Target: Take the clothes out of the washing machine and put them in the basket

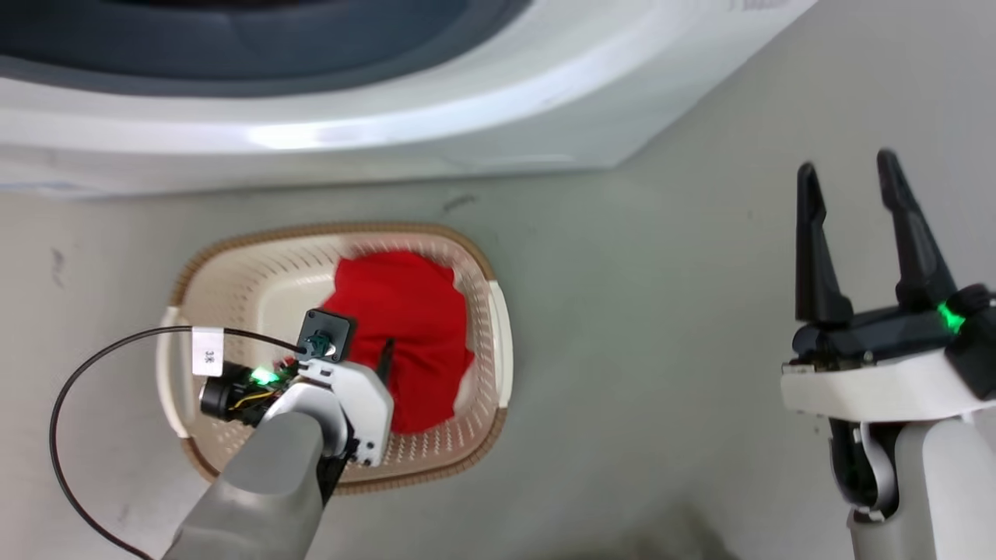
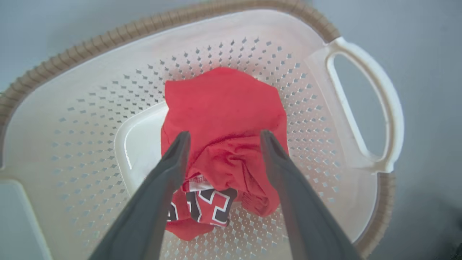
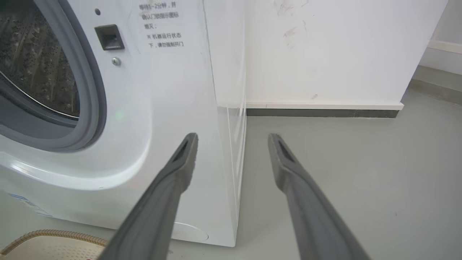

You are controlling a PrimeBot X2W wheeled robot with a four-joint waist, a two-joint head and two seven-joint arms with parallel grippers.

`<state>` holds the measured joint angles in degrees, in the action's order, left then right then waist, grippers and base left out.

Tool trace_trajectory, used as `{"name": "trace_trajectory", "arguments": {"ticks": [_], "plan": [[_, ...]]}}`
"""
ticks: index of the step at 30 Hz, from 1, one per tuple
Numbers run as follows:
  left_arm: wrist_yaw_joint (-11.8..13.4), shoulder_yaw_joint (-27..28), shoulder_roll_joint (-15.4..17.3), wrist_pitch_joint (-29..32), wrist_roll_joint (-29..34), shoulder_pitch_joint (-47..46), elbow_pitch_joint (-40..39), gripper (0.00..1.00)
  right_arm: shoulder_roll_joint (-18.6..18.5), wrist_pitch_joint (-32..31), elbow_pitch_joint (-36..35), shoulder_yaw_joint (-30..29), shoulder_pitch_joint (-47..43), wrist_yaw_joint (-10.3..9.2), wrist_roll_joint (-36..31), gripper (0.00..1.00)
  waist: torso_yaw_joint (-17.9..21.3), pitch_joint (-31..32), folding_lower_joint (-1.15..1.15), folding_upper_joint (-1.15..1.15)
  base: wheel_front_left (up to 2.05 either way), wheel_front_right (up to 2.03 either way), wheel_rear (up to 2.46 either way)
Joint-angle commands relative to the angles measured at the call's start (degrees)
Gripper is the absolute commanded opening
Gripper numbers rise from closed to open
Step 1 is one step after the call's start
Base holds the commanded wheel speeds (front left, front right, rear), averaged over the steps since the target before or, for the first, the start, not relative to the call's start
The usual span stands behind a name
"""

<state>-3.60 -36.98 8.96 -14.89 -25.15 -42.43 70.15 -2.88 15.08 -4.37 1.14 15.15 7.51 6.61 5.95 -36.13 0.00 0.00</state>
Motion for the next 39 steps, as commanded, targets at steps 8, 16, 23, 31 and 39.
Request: {"name": "trace_trajectory", "arguments": {"ticks": [8, 16, 23, 31, 39], "plan": [[3.5, 5.5, 1.1, -0.3, 0.5, 8.0, -14.6, 1.00, 0.0, 0.1, 1.6, -0.7, -4.5, -0.04, -1.0, 1.00, -3.3, 10.4, 0.00, 0.00, 0.00, 0.00, 0.00], [7.2, 13.2, 1.8, -0.3, 4.6, 16.9, -29.8, 1.00, 0.0, 0.1, 2.7, -0.6, -7.8, -0.04, -1.4, 1.00, -4.8, 16.5, 0.00, 0.00, 0.00, 0.00, 0.00], [9.4, 20.5, 0.6, -0.3, 9.5, 24.3, -42.8, 1.00, 0.0, 0.1, 3.6, -0.5, -10.1, -0.04, -1.7, 1.00, -5.6, 21.1, 0.00, 0.00, 0.00, 0.00, 0.00], [10.0, 27.0, -2.2, -0.3, 14.8, 32.5, -55.7, 1.00, 0.0, 0.1, 4.2, -0.9, -12.6, -0.04, -1.7, 1.00, -6.1, 25.4, 0.00, 0.00, 0.00, 0.00, 0.00], [9.2, 31.9, -4.5, -0.3, 18.9, 39.4, -64.1, 1.00, 0.0, 0.1, 4.7, -0.9, -14.9, -0.04, -1.6, 1.00, -5.9, 29.2, 0.00, 0.00, 0.00, 0.00, 0.00]]}}
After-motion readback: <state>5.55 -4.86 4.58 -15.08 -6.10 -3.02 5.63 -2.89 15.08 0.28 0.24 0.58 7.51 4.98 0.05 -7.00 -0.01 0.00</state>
